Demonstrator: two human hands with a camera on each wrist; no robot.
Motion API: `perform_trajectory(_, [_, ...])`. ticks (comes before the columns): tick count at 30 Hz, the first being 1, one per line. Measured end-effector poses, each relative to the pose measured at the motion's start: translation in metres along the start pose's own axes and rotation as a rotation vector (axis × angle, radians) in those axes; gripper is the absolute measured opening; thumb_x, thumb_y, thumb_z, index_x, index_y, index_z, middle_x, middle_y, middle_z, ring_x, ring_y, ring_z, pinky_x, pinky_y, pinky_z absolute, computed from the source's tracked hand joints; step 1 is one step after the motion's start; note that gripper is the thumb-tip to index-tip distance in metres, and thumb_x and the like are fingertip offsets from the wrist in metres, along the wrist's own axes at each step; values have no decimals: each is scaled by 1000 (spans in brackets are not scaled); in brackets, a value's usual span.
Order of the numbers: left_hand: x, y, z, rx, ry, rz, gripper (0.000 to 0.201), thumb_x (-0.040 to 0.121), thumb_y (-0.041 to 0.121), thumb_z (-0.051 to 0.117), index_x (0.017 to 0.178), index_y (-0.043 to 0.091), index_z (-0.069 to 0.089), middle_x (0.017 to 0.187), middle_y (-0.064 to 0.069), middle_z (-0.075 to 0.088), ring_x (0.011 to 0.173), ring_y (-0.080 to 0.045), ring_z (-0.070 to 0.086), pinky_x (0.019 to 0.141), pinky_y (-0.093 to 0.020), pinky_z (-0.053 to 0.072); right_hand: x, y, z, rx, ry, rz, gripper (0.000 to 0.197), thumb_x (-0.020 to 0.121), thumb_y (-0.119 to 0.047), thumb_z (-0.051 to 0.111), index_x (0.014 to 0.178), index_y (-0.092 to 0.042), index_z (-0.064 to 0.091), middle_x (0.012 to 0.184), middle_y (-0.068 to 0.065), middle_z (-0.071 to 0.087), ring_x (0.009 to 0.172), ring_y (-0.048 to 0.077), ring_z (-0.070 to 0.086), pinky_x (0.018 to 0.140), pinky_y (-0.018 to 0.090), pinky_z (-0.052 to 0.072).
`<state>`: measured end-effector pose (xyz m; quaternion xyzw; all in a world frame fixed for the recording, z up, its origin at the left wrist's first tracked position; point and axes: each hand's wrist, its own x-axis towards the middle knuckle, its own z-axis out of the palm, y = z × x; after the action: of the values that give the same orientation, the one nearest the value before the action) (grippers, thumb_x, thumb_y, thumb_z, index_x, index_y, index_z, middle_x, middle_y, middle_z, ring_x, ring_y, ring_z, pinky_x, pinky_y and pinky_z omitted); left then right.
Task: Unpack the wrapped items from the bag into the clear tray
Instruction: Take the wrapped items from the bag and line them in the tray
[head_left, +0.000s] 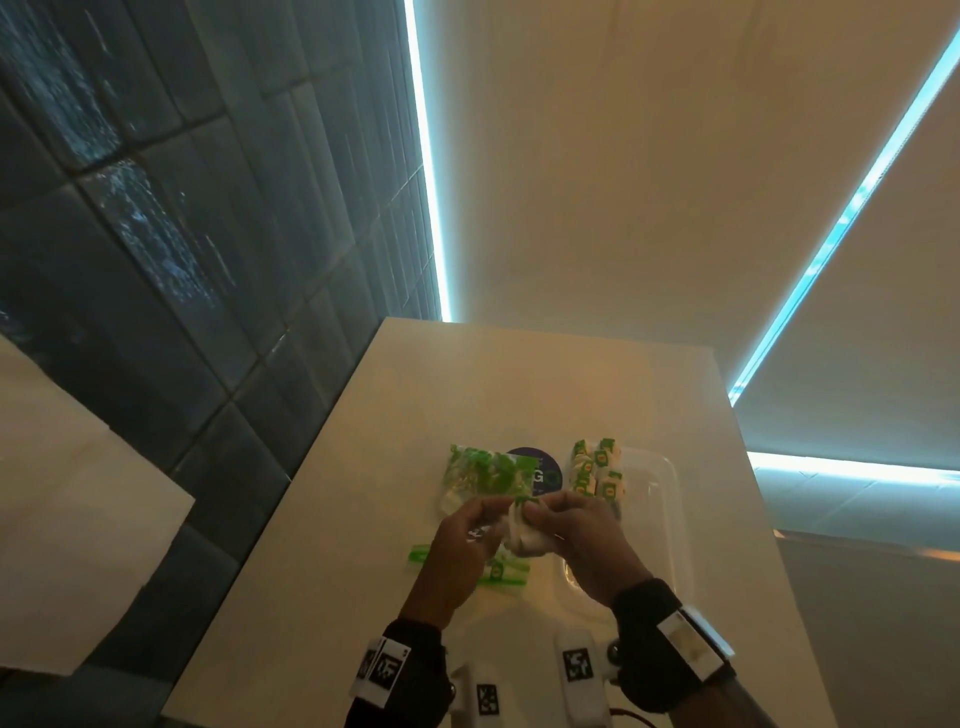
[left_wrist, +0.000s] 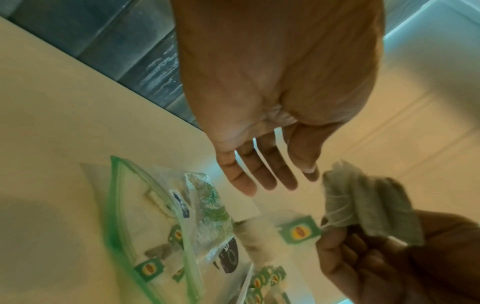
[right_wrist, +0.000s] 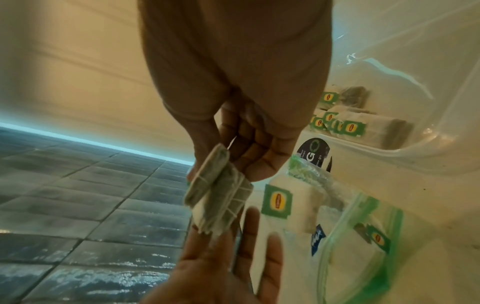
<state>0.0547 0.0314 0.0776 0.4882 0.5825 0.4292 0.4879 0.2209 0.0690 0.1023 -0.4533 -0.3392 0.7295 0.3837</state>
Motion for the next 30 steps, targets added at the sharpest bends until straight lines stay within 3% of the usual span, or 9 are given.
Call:
perform_trajectory(4, [-3, 1, 4, 50, -187, 32, 46, 80, -3, 69, 109, 32, 68, 105, 11, 72, 99, -2, 65, 83, -18, 53, -2, -5, -1, 92, -81, 26, 41, 77, -9, 69, 105, 18, 56, 95, 26, 61, 79, 32, 67, 72, 36, 56])
perform_trajectory(7, [0, -3, 4, 83, -106, 51, 36, 79, 0, 72, 81, 37, 73, 78, 11, 73, 75, -4, 67, 72, -23, 53, -7, -9, 0, 118, -112, 19, 22, 78, -9, 66, 92, 7, 60, 83, 22, 62, 74, 29, 67, 72, 36, 54])
perform_trajectory(9, [0, -4, 1, 95, -84, 39, 34, 79, 4, 74, 76, 38, 73, 75, 12, 73, 74, -2, 66, 70, -21, 51, -7, -11, -1, 143, -96, 12, 17, 77, -9, 66, 85, 5, 62, 82, 20, 59, 74, 28, 62, 71, 36, 53])
perform_trajectory(13, [-4, 2, 4, 9, -223, -42, 50, 70, 12, 84, 107, 39, 65, 107, 15, 69, 106, -4, 63, 84, -29, 57, -4, -11, -6, 246, -77, 19, 17, 81, -9, 65, 88, 6, 60, 85, 20, 54, 77, 28, 57, 70, 33, 54])
perform_trajectory(16, [-6, 3, 16, -36, -297, -44, 65, 61, 17, 89, 118, 32, 61, 114, 8, 68, 109, -8, 64, 83, -37, 58, -2, -9, -7, 284, -83, 34, 14, 85, -9, 62, 90, 4, 62, 86, 20, 58, 81, 30, 58, 78, 38, 51])
perform_trajectory(19, [-7, 4, 26, 4, -191, 27, 54, 65, 23, 87, 113, 25, 63, 107, 5, 72, 100, -11, 68, 84, -39, 59, -2, -8, -6, 338, -100, 61, 12, 87, -9, 61, 90, 2, 63, 87, 20, 59, 83, 30, 60, 82, 41, 49])
perform_trajectory(23, [-5, 3, 29, 61, -68, 93, 34, 75, 6, 78, 107, 14, 66, 93, 2, 73, 85, -1, 68, 73, -19, 54, -1, -5, -6, 394, -95, 71, 15, 85, -11, 65, 95, 1, 65, 92, 18, 60, 86, 28, 60, 83, 39, 48])
perform_trajectory(27, [-7, 0, 21, -61, -19, -34, 26, 81, -3, 71, 102, 11, 67, 82, -6, 75, 76, -18, 74, 63, -32, 59, -4, -10, -5, 392, -67, 42, 16, 83, -13, 61, 94, -1, 63, 88, 14, 59, 82, 23, 59, 77, 34, 50])
perform_trajectory(30, [-7, -3, 12, -30, 63, -54, 12, 82, 6, 74, 81, 17, 70, 72, 1, 73, 68, -10, 70, 62, -24, 56, -3, -13, -9, 417, -28, 14, 28, 74, -16, 74, 93, 0, 63, 87, 15, 59, 84, 25, 59, 71, 33, 59])
